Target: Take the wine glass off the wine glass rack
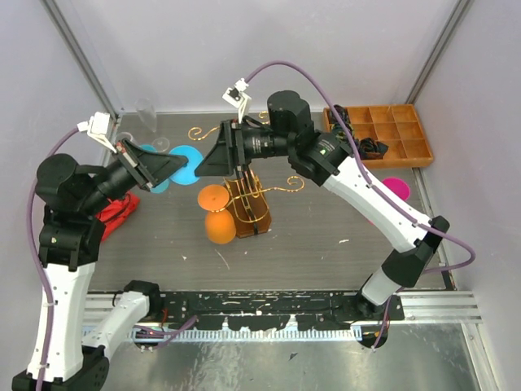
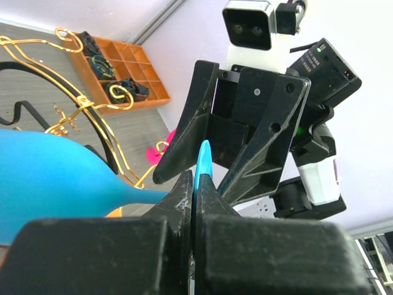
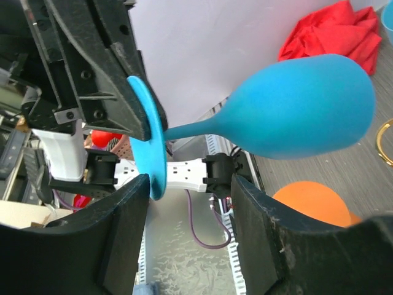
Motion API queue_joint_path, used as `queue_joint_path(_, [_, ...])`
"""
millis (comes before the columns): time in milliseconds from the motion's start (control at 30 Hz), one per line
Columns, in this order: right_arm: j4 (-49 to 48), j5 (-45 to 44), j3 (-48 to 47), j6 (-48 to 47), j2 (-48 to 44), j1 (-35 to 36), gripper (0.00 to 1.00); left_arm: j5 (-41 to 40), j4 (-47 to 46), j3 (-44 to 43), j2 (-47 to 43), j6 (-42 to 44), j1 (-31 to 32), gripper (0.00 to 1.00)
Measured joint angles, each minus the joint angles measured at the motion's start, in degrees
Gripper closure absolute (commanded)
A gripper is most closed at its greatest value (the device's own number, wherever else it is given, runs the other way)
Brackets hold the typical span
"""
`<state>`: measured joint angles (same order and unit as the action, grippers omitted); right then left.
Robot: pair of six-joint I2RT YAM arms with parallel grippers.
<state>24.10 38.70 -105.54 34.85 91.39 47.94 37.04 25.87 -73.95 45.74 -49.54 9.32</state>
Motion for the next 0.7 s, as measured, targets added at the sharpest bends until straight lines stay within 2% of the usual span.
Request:
queue_joint_path(100, [-2.27, 1.62, 0.02, 0.68, 0.0, 0.39, 0.52, 0.61, -1.84, 0.15, 0.33, -1.36, 0.0, 1.0])
queue_joint_path(200, [-4.61, 3.21, 0.02, 1.7, 0.0, 0.72, 0.58, 0.98, -3.74, 1.36, 0.13, -2.58, 0.0, 1.0])
queue_joint_path(233, [-5.07, 3.54, 0.02, 1.92, 0.0, 0.74, 0.63, 1.11, -4.22, 1.79, 0.04, -3.04, 0.0, 1.0])
queue_joint_path(300, [-6.03, 4.22, 0.02, 2.36, 0.15, 0.76, 0.84, 1.4, -4.94, 2.23, 0.07, -3.74, 0.0, 1.0])
queue_joint_path(333, [-6.49, 4.5, 0.02, 2.64, 0.26, 0.76, 0.92, 1.6, -5.51, 2.43, 0.17, -4.04, 0.0, 1.0])
queue_joint_path(400, [-6.84, 5.18, 0.04, 3.78, 0.66, 0.68, 0.99, 1.95, -6.47, 2.67, 0.17, -4.5, 0.0, 1.0])
queue_joint_path(433, [-7.3, 5.66, 0.04, 4.48, 0.87, 0.57, 0.99, 2.05, -6.84, 2.82, 0.11, -4.42, -0.04, 0.98])
queue_joint_path(567, [-8.57, 6.88, 0.04, 6.71, 1.2, 0.31, 0.99, 2.38, -8.57, 3.26, -0.07, -4.7, -0.07, 0.68])
queue_joint_path(600, [-8.66, 6.78, 0.04, 6.6, 1.22, 0.31, 0.99, 2.4, -8.79, 3.26, -0.07, -5.03, -0.07, 0.64])
queue_joint_path(633, [-8.61, 6.64, 0.04, 6.1, 1.27, 0.33, 0.99, 2.38, -8.9, 3.26, -0.04, -4.98, -0.04, 0.62])
queue_joint_path(700, [-7.39, 5.88, -0.11, 4.83, 1.33, 0.59, 0.99, 2.4, -8.7, 3.23, -0.04, -4.94, -0.02, 0.65])
